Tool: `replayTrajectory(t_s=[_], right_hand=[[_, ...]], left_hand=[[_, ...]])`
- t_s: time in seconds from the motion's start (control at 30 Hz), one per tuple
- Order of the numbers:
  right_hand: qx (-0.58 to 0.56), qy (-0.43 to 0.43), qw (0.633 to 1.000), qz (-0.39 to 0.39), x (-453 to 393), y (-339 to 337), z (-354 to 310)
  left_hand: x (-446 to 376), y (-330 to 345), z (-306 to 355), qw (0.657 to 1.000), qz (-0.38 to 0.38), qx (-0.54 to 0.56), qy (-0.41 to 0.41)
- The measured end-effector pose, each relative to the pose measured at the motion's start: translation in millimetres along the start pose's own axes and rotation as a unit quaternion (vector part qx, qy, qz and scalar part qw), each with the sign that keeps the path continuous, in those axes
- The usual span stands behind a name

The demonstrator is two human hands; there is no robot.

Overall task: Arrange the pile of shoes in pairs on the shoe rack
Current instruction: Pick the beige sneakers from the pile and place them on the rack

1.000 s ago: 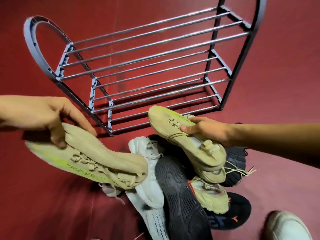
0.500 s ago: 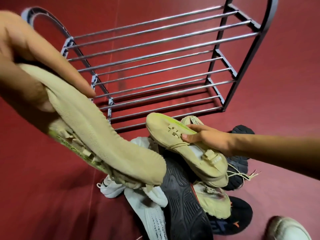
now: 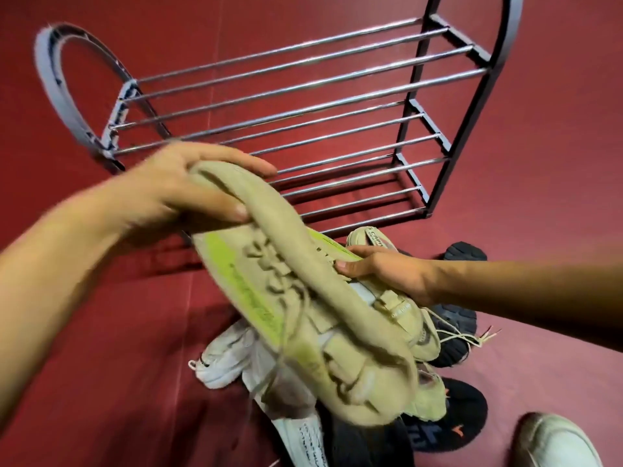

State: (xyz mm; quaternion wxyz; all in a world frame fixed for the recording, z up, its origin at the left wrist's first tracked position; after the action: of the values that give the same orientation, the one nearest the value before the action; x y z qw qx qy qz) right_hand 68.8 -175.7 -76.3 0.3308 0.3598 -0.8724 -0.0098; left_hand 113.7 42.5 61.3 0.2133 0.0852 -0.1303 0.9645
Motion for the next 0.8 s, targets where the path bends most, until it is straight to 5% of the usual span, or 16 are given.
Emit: replayTrajectory(t_s=[0.23,0.37,0.57,0.67,0.8], right_hand=[[0.113,0.053,0.989,0.078,-5.0,-21.4,38.8],[0.102,0.06,0.99,0.081,-5.1,-24.7,46.6],[0.113,0.061,0.988,0.087,-7.9,-18.1,35.2],[0.115,0.059,0.988,0.088,-6.3,-16.2,34.6],[0.121,0.037,0.982,0.139,-0.7,-6.4,36.5]], left_hand=[[59.5,85.2,-150.1,0.946,0.22,-0.014,-0.237],[138.1,119.7,-185.6,0.909,0.325,0.04,-0.257],[179.3,171.1,-182.1,0.926,0.235,0.091,-0.282],[187.0,184.4,-191.0,0.863,0.244,0.109,-0.429],[198.8,186.1,-193.0,0.831,0.197,0.182,-0.487]])
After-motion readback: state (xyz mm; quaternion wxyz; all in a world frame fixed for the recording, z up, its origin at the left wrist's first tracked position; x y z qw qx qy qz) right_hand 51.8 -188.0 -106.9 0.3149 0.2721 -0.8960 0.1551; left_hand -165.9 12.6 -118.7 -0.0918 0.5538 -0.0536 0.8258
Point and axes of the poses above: each hand's wrist, its own x-axis away from the middle knuckle, its own y-axis out of the palm, z = x × y, the point moved 7 cm from there along -x, towards the middle knuckle, and after that the axes turned 11 degrees about -z, right-handed, at the moved point
